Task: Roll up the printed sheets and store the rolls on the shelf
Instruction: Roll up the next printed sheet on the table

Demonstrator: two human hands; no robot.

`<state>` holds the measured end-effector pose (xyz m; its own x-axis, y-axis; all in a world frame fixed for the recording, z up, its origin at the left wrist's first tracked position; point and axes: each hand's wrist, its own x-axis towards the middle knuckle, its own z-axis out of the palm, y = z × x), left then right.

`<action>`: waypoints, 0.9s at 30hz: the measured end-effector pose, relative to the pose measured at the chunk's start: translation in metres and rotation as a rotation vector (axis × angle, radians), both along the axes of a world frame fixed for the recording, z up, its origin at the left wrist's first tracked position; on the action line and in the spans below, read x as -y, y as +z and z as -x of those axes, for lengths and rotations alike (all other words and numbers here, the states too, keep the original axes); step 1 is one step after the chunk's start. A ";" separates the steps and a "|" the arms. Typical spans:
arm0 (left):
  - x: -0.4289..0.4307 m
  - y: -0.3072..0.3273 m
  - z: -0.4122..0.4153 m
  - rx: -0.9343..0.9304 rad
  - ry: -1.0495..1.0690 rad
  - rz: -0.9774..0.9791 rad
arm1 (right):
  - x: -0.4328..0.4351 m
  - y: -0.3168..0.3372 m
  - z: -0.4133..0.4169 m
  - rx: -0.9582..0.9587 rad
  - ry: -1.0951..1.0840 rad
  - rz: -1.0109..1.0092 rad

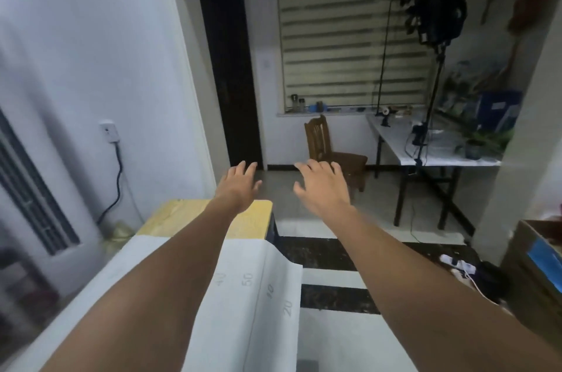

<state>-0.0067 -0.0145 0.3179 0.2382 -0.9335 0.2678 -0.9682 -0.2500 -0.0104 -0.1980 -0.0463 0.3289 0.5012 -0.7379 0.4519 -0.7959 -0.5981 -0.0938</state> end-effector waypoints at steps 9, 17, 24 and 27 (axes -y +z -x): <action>-0.014 -0.021 -0.068 -0.041 0.341 -0.013 | 0.059 -0.029 -0.087 -0.051 0.305 0.025; -0.056 -0.020 -0.081 -0.047 0.698 -0.023 | 0.078 -0.035 -0.154 -0.024 0.712 -0.009; -0.115 -0.022 -0.064 -0.069 0.974 0.001 | 0.039 -0.042 -0.189 0.022 1.019 -0.025; -0.140 -0.032 -0.059 -0.094 1.088 0.002 | 0.019 -0.052 -0.204 0.034 1.129 -0.039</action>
